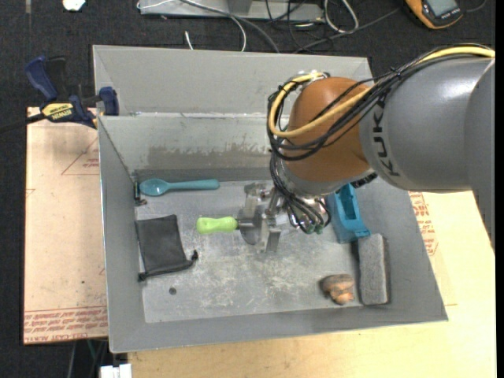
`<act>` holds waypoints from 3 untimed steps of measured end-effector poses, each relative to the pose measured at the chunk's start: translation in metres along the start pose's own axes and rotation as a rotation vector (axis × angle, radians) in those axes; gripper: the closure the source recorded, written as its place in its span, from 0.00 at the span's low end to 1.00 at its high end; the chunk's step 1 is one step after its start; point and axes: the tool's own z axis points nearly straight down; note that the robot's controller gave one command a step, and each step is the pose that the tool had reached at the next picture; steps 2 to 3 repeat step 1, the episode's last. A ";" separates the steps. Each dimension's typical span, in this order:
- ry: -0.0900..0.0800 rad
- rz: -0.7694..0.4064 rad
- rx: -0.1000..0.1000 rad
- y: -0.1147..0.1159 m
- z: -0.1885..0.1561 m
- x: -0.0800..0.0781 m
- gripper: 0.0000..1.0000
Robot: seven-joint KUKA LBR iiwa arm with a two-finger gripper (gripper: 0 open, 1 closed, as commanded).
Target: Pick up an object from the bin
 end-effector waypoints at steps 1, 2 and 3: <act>0.001 -0.298 -0.001 -0.012 0.052 0.010 1.00; 0.001 -0.298 -0.001 -0.012 0.052 0.010 1.00; 0.001 -0.298 -0.001 -0.012 0.052 0.010 1.00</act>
Offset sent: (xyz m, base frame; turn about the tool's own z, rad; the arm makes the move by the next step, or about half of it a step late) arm 0.0074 0.0009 0.1788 -0.1514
